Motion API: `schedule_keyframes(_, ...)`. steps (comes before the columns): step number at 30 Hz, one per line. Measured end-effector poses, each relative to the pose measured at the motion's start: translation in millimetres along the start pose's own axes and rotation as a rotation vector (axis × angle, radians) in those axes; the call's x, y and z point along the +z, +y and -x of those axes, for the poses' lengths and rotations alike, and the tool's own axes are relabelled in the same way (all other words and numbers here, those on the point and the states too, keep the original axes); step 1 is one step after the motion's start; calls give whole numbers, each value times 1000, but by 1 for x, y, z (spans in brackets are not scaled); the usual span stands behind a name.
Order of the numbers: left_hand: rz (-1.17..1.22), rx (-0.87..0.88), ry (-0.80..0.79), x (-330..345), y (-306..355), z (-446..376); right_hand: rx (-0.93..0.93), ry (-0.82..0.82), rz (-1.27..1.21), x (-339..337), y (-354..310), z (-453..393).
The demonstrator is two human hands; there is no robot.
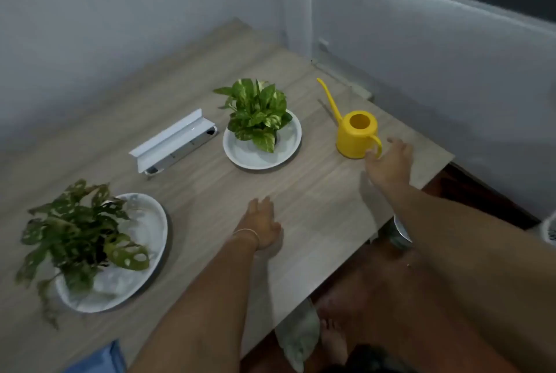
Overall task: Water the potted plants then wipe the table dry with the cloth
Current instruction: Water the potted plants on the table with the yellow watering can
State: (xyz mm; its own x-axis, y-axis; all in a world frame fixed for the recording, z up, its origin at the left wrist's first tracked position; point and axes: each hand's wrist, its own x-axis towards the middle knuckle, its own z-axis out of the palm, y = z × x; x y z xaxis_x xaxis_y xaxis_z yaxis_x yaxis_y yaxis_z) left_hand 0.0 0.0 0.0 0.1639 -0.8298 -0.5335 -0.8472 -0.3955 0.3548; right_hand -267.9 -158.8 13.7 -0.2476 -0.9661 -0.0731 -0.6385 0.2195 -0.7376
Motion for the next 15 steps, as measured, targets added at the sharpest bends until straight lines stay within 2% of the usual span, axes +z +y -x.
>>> schedule_keyframes(5,82,-78,-12,9,2,-14,83,-185,5,13,6,-21)
schedule_keyframes(11,185,-228,-27,34,-22,-28,34,-211,23,33,20,-31)
schedule_keyframes(15,113,-192,-4,56,-38,-32,40,-249,-127,46,20,-29)
